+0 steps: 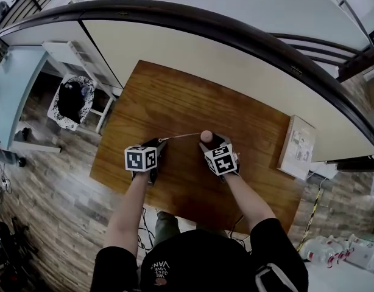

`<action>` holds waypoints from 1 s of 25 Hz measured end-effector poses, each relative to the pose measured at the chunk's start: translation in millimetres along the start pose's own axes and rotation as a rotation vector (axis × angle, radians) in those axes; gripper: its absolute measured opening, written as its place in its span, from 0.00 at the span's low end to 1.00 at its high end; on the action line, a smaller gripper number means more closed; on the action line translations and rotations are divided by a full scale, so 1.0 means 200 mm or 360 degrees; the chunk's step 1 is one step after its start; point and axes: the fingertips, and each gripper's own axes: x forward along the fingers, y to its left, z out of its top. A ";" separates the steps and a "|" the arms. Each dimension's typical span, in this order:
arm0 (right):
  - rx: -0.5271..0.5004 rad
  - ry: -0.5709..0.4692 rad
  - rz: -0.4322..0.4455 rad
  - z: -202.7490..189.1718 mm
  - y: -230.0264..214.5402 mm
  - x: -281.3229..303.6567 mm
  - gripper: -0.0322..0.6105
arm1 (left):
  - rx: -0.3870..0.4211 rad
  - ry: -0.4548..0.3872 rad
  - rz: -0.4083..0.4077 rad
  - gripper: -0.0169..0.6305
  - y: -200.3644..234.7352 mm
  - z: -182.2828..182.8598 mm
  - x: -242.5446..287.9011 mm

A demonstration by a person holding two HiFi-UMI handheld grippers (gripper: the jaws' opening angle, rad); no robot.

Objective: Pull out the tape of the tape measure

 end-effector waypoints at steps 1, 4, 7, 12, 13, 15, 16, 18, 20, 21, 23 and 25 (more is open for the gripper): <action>0.0018 -0.0012 0.0000 0.00 0.00 -0.01 0.39 | -0.0006 -0.0004 -0.0004 0.28 0.00 0.00 0.00; 0.0068 -0.0057 -0.0009 0.02 0.01 -0.06 0.39 | -0.0012 -0.0023 0.0005 0.32 0.01 0.00 -0.03; 0.0084 -0.0091 -0.0010 0.03 0.02 -0.11 0.39 | -0.0020 -0.0050 0.0027 0.34 0.03 0.00 -0.06; 0.0106 -0.0142 -0.0034 0.03 0.04 -0.20 0.39 | -0.0020 -0.0110 0.0035 0.34 0.04 0.01 -0.15; 0.0109 -0.0158 -0.0041 0.04 0.05 -0.23 0.39 | -0.0015 -0.0128 0.0036 0.34 0.03 0.01 -0.17; 0.0109 -0.0198 -0.0058 0.06 0.07 -0.28 0.39 | -0.0004 -0.0159 0.0034 0.34 0.02 0.01 -0.22; 0.0109 -0.0221 -0.0064 0.07 0.09 -0.30 0.39 | 0.0000 -0.0174 0.0028 0.34 0.01 0.01 -0.24; 0.0107 -0.0267 -0.0069 0.09 0.11 -0.35 0.39 | 0.0018 -0.0212 0.0007 0.34 -0.02 0.03 -0.28; 0.0096 -0.0310 -0.0075 0.12 0.14 -0.39 0.38 | 0.0069 -0.0266 -0.0016 0.34 -0.07 0.04 -0.32; 0.0090 -0.0328 -0.0081 0.13 0.15 -0.41 0.37 | 0.0109 -0.0294 -0.0025 0.34 -0.10 0.05 -0.35; 0.0092 -0.0363 -0.0095 0.14 0.17 -0.46 0.33 | 0.0192 -0.0339 -0.0041 0.34 -0.16 0.07 -0.39; 0.0100 -0.0401 -0.0105 0.15 0.20 -0.51 0.29 | 0.0253 -0.0382 -0.0058 0.34 -0.23 0.07 -0.44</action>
